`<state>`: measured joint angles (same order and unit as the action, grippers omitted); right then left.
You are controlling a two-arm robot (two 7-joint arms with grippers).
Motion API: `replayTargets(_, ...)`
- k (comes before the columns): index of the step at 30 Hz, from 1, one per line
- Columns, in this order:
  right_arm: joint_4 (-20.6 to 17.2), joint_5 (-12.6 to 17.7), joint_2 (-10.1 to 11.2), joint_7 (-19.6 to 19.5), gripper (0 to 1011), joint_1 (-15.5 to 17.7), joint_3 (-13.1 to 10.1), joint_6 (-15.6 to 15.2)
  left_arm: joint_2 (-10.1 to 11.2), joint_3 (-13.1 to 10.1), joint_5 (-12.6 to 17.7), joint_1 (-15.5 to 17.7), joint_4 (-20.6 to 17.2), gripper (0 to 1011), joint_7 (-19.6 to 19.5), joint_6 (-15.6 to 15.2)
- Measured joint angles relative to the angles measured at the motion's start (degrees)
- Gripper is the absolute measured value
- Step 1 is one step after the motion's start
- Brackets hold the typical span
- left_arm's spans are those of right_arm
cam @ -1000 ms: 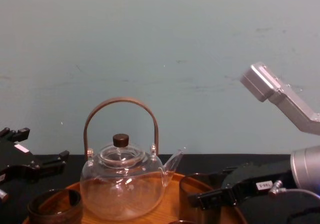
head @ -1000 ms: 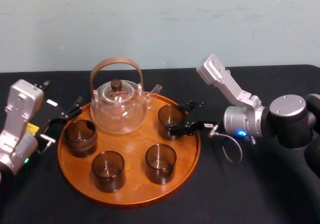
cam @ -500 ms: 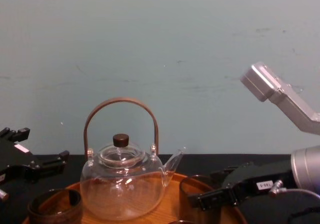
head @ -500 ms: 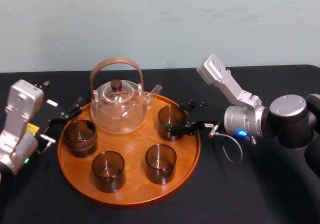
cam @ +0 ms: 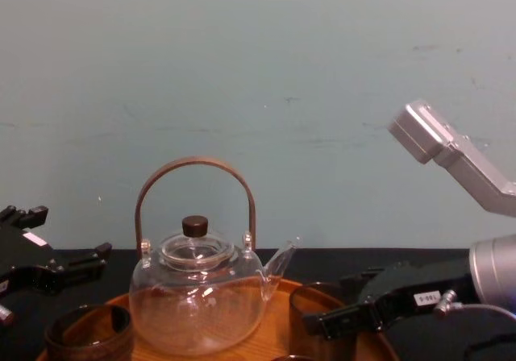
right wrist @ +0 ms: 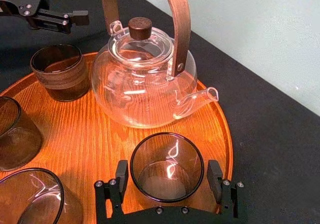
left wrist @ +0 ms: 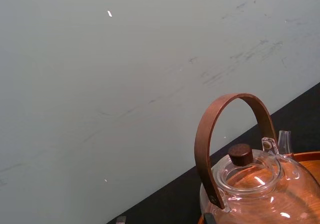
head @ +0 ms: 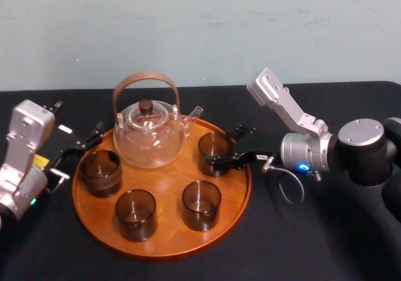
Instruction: Pick up the glass from the table and place it on the tray.
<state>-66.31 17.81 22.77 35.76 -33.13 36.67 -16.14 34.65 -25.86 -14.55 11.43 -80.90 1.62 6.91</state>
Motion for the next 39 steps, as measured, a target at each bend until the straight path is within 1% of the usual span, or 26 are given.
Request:
replayTargets(3, -0.05, 0.03, 0.03, 0.05, 1002, 0.02, 0.0, -0.01, 0.0, 0.0, 0.0, 0.0, 0.0, 1001, 0.0, 0.0)
replayTargets(6, -1.13, 0.61, 0.89, 0.77, 1002, 0.59, -0.37, -0.08, 0.0, 0.0, 0.0, 0.0, 0.0, 1001, 0.0, 0.0)
replayTargets(16, -6.46, 2.52, 4.95, 1.66, 1002, 3.53, -1.8, -0.65, 0.0, 0.0, 0.0, 0.0, 0.0, 1001, 0.0, 0.0)
replayTargets(17, -7.38, 2.87, 5.67, 1.66, 1002, 4.13, -2.08, -0.69, 0.0, 0.0, 0.0, 0.0, 0.0, 1001, 0.0, 0.0)
replayTargets(23, -10.71, 4.3, 8.45, 1.33, 1002, 6.43, -3.62, -0.48, 0.0, 0.0, 0.0, 0.0, 0.0, 1001, 0.0, 0.0)
replayTargets(25, -12.42, 5.3, 10.07, 1.37, 1002, 7.81, -4.54, 0.39, 0.0, 0.0, 0.0, 0.0, 0.0, 1001, 0.0, 0.0)
replayTargets(26, -12.42, 5.3, 10.07, 1.37, 1002, 7.81, -4.54, 0.39, 0.0, 0.0, 0.0, 0.0, 0.0, 1001, 0.0, 0.0)
replayTargets(27, -13.38, 5.87, 10.99, 1.55, 1002, 8.58, -5.1, 1.16, 0.0, 0.0, 0.0, 0.0, 0.0, 1001, 0.0, 0.0)
replayTargets(31, -15.64, 7.2, 13.14, 1.65, 1002, 10.7, -6.55, 3.01, 0.0, 0.0, 0.0, 0.0, 0.0, 1001, 0.0, 0.0)
replayTargets(32, -16.42, 7.79, 13.85, 1.39, 1002, 11.61, -7.24, 3.6, 0.0, 0.0, 0.0, 0.0, 0.0, 1001, 0.0, 0.0)
replayTargets(35, -17.53, 8.75, 14.73, 0.55, 1002, 12.98, -8.55, 4.59, 0.0, 0.0, 0.0, 0.0, 0.0, 1001, 0.0, 0.0)
replayTargets(39, -19.3, 10.27, 15.32, -2.59, 1002, 15.67, -11.38, 6.42, 0.0, 0.0, 0.0, 0.0, 0.0, 1001, 0.0, 0.0)
